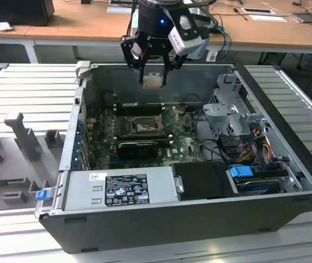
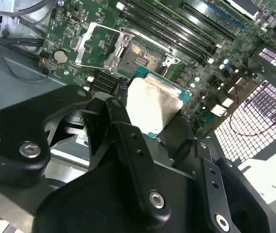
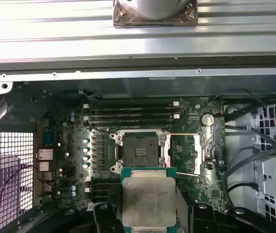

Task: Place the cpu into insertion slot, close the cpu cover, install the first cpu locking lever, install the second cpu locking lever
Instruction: 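Place the cpu into insertion slot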

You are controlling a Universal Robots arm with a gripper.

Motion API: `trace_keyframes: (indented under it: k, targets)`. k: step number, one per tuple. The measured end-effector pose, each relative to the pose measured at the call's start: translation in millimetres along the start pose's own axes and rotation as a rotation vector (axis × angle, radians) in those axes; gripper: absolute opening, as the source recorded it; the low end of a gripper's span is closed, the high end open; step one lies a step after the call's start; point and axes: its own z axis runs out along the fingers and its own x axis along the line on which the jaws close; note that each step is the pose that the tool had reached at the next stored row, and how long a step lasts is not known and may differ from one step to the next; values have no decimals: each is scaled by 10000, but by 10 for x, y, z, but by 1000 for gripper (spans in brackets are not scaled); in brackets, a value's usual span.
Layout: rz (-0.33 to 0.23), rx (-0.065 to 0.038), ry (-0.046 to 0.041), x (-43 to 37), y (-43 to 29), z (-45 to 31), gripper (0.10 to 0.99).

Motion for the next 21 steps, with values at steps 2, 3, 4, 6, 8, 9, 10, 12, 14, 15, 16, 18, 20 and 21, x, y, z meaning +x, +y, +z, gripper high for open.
trace_keyframes:
  k: [2,3,4,6,8,9,10,12,14,15,16,18,20,21]
  targets:
    - [106,-2,-8,2,0,1,537]
    - [175,-2,-15,6,0,1,537]
    - [211,-2,-18,7,-1,2,537]
    - [289,-5,-25,8,-1,5,537]
    - [307,-7,-28,8,-1,9,537]
    - [310,-6,-28,8,-1,11,537]
    - [310,-5,-27,8,-1,12,537]
    - [312,-5,-28,8,-2,16,537]
    - [311,-6,-28,8,-2,21,537]
    - [314,-1,-29,8,-2,23,537]
    - [330,8,-30,9,-3,25,537]
    - [410,19,-37,10,-3,27,537]
    - [492,19,-44,10,-3,29,537]
    - [516,19,-47,10,-3,29,537]
